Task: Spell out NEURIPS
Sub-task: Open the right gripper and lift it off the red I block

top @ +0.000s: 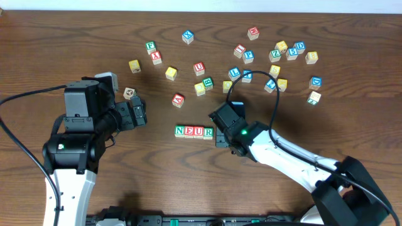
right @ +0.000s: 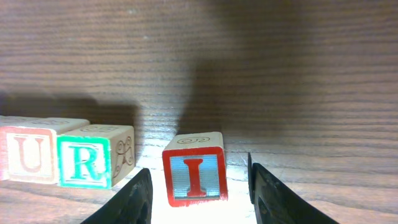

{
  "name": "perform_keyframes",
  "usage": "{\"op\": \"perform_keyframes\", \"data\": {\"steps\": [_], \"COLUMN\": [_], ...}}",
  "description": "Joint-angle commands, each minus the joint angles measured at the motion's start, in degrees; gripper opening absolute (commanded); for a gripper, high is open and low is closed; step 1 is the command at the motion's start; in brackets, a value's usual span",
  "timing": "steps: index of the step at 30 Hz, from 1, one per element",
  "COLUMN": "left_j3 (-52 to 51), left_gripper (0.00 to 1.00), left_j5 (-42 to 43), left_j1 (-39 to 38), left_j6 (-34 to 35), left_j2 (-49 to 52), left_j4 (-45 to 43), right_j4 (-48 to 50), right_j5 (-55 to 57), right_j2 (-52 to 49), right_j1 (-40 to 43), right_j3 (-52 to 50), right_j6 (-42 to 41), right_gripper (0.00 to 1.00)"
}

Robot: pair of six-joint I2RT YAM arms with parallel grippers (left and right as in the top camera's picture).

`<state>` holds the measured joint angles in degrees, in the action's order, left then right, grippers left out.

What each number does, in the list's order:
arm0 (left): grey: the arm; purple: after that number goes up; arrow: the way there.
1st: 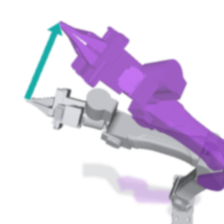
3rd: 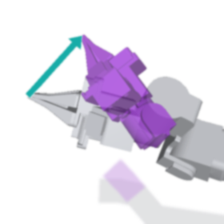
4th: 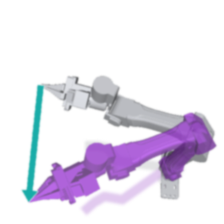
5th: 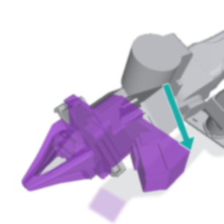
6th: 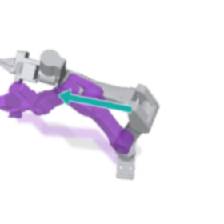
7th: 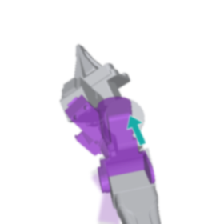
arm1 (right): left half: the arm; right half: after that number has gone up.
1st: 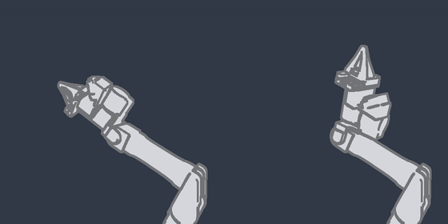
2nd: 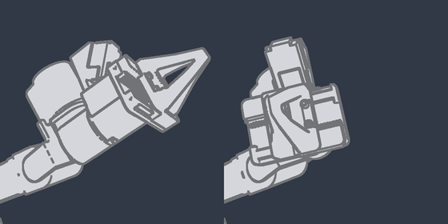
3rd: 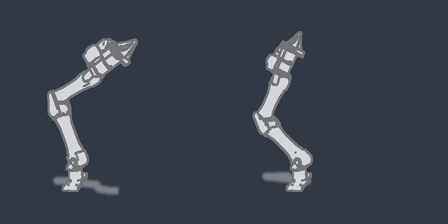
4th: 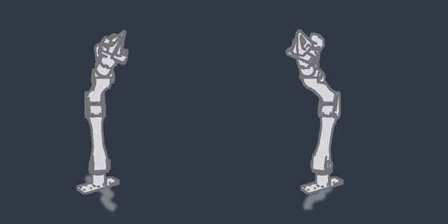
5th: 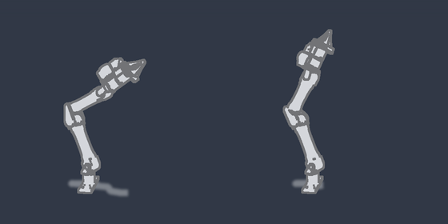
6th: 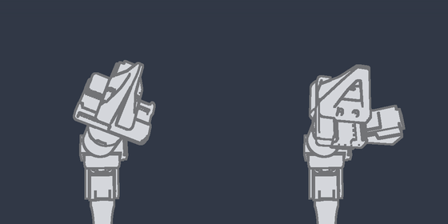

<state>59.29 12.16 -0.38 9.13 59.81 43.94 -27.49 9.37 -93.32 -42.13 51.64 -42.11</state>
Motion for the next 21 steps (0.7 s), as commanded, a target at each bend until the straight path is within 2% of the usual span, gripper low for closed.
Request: {"op": "perform_keyframes", "data": {"steps": [1,6,11,15,18,21], "left_j3": [1.6,1.6,1.6,1.6,1.6,1.6], "left_gripper": [0.98,0.98,0.98,0.98,0.98,0.98], "left_j5": [0.7,0.7,0.7,0.7,0.7,0.7], "left_j1": [0.3,0.3,0.3,0.3,0.3,0.3], "left_j6": [-0.5,-0.5,-0.5,-0.5,-0.5,-0.5], "left_j2": [0.0,0.0,0.0,0.0,0.0,0.0], "left_j4": [0.2,0.2,0.2,0.2,0.2,0.2], "right_j4": [-0.5,-1.4,-4.9,-8.1,-10.2,-11.2], "right_j5": [2.0,3.4,6.7,8.3,8.3,8.3], "right_j2": [2.0,3.8,5.5,5.5,5.5,5.5], "right_j1": [0.1,0.1,0.1,0.1,0.0,0.0], "right_j3": [1.1,1.1,1.1,1.1,1.1,1.0], "right_j6": [-0.5,-0.5,-3.1,-5.4,-7.7,-8.7], "right_gripper": [0.44,0.42,0.21,0.09,0.01,0.01]}}
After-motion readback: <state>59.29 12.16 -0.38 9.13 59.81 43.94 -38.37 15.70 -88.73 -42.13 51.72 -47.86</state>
